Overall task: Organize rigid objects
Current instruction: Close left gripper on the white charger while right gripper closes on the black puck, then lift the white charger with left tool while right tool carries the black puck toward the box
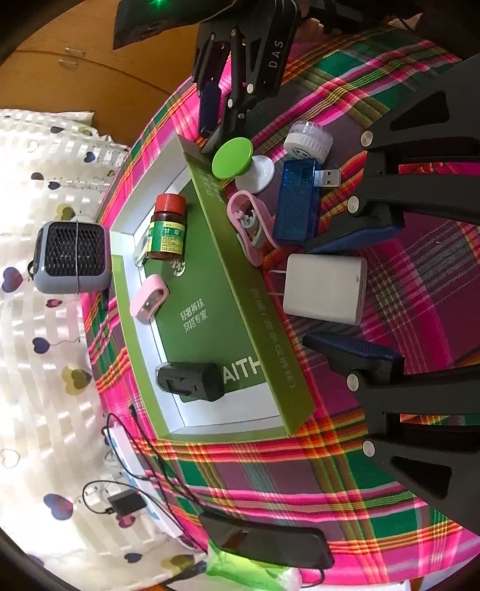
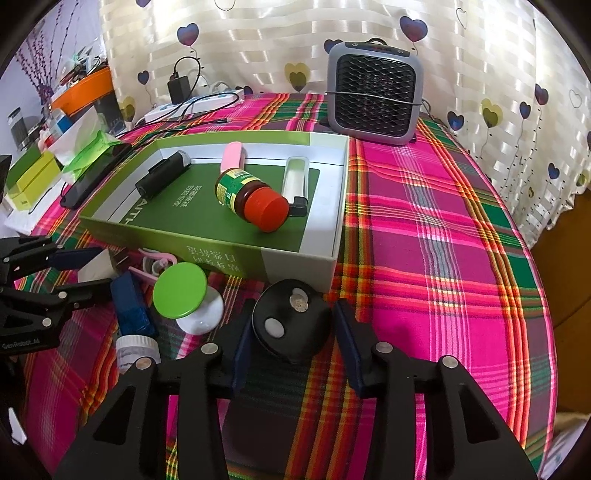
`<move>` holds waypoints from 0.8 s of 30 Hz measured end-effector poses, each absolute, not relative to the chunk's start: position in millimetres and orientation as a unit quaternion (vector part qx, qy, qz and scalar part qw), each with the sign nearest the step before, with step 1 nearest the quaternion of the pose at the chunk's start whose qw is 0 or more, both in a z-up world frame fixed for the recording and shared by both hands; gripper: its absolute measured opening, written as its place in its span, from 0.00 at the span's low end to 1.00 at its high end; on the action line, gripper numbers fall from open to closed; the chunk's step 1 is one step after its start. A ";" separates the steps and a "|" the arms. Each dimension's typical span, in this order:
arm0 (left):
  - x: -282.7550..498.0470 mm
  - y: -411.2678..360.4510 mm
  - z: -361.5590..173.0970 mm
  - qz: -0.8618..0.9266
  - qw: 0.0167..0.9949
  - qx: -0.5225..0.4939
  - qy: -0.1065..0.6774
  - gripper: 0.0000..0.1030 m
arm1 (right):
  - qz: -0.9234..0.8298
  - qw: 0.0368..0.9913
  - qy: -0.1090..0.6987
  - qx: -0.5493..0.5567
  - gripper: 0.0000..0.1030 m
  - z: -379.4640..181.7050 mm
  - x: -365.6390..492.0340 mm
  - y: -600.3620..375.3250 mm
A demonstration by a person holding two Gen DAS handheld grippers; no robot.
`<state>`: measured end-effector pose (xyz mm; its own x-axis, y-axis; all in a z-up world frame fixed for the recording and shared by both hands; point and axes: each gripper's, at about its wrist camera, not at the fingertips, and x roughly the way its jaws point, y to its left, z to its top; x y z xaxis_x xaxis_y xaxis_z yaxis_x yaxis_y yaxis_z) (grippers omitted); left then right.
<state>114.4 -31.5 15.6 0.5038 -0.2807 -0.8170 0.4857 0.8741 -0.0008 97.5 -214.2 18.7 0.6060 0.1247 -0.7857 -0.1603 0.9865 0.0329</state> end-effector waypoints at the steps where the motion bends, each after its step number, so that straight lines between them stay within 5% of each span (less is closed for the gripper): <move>1: 114.2 -31.6 15.6 -0.222 0.860 0.116 0.445 0.40 | 0.079 0.896 0.437 -0.021 0.41 18.7 97.5 -213.9; 24: 110.8 -27.6 16.0 -0.214 0.865 0.115 0.439 0.31 | 0.077 0.897 0.436 -0.021 0.35 18.7 94.1 -215.6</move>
